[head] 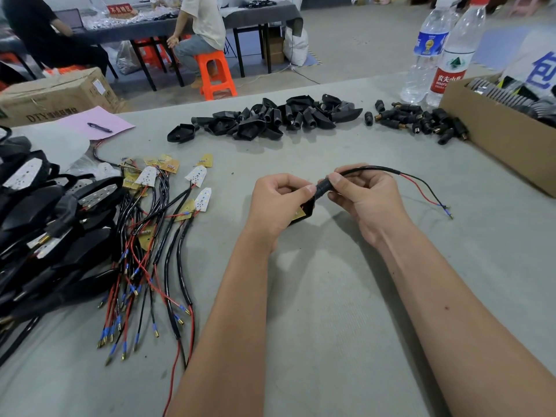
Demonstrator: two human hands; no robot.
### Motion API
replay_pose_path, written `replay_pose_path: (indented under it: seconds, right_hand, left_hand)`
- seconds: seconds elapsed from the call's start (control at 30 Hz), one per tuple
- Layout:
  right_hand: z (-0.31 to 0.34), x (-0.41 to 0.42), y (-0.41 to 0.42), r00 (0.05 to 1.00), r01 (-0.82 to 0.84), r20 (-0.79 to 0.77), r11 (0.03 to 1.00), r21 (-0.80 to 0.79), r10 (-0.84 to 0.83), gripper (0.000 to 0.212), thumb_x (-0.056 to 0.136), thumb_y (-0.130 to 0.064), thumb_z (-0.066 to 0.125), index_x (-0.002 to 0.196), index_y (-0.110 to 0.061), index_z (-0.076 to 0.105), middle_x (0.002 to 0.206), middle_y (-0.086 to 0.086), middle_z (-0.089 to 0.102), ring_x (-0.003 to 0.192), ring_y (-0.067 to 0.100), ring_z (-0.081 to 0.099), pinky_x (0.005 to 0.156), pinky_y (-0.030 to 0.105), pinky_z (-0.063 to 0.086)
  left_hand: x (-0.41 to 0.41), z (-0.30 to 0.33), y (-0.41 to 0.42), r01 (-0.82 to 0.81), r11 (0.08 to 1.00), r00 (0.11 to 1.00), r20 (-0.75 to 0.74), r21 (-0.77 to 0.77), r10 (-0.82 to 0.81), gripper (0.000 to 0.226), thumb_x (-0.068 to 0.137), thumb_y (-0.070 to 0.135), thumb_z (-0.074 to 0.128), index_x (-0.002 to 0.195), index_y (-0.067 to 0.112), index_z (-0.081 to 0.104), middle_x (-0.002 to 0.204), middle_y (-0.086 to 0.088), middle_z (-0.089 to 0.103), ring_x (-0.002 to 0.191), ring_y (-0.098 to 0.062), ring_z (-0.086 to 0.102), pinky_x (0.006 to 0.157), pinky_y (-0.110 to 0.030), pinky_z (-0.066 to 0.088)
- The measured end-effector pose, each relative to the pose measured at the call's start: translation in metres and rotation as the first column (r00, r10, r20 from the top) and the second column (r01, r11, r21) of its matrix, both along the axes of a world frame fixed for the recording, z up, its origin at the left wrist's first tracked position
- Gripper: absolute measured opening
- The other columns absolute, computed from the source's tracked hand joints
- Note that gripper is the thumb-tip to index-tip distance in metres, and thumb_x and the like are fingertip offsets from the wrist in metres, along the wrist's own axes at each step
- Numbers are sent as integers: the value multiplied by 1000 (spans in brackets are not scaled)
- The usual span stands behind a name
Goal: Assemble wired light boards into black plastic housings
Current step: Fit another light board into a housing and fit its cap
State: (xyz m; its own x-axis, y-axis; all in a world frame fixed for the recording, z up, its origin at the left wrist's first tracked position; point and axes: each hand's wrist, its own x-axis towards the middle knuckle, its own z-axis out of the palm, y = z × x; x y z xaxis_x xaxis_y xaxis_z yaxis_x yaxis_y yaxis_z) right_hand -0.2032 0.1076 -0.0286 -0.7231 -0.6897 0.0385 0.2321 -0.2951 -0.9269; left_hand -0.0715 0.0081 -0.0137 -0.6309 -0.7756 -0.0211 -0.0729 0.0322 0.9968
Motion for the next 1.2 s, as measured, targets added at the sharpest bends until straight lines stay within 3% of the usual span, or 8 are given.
replay_pose_path:
  seconds: [0.17,0.27,0.37,0.57,0.7,0.83,1.1,1.2]
  right_hand:
    - [0,-2,-2,997,-35,71,999,10,34,6,92,0,71,96,-4,74,88,14,71,80,20,70,71,25,60]
    - [-2,-5,-3,994,29,106,1000,12,-30,5,93,-2,71,90,-5,73,87,12,73,78,19,72,70,24,59]
    - [-3,-10,-2,980,139,142,990,4,-138,6,93,-2,72,88,-5,73,88,12,72,77,15,71,70,23,59]
    - [-7,-18,-1,959,221,181,975,0,-217,7,91,-1,74,86,-5,73,92,14,70,82,17,70,71,22,59]
    - [-8,-18,-1,962,237,142,971,-12,-233,7,91,0,75,86,-5,74,89,12,72,80,17,72,73,23,59]
    - [-8,-18,0,970,221,112,975,-18,-217,4,91,0,74,90,-4,75,89,12,76,84,16,74,73,23,59]
    - [-5,-17,2,978,195,76,981,-14,-193,5,91,1,73,89,-4,75,89,13,77,86,18,75,73,23,59]
    - [-4,-14,1,981,188,57,982,-12,-187,7,91,2,73,88,-4,75,87,12,77,87,19,75,74,24,59]
  left_hand:
    - [3,-2,-3,73,997,997,-18,-20,-73,3,91,15,73,90,12,75,83,-12,78,74,-19,72,73,-30,57]
    - [7,-4,-7,129,986,991,-20,-105,-132,29,82,18,84,107,18,70,102,-1,78,90,-21,76,83,-34,61]
    - [13,-5,-12,103,964,995,28,-245,-99,43,73,10,90,106,23,66,109,1,72,87,-19,75,77,-34,62]
    - [15,-10,-20,11,942,995,101,-337,24,23,75,13,89,90,25,77,80,4,78,77,-16,75,74,-32,61]
    - [13,-12,-21,-37,912,996,57,-408,66,17,80,16,86,85,31,78,82,8,77,78,-19,72,77,-36,61]
    - [14,-13,-23,-41,905,996,58,-423,72,13,79,23,88,83,30,79,79,10,76,73,-10,70,72,-29,59]
    - [16,-15,-26,-13,905,997,65,-426,45,11,85,20,82,81,30,80,72,7,76,69,-11,73,77,-43,62]
    - [14,-16,-27,-72,800,990,53,-596,129,11,91,28,76,84,21,81,84,10,75,88,-14,65,76,-38,54]
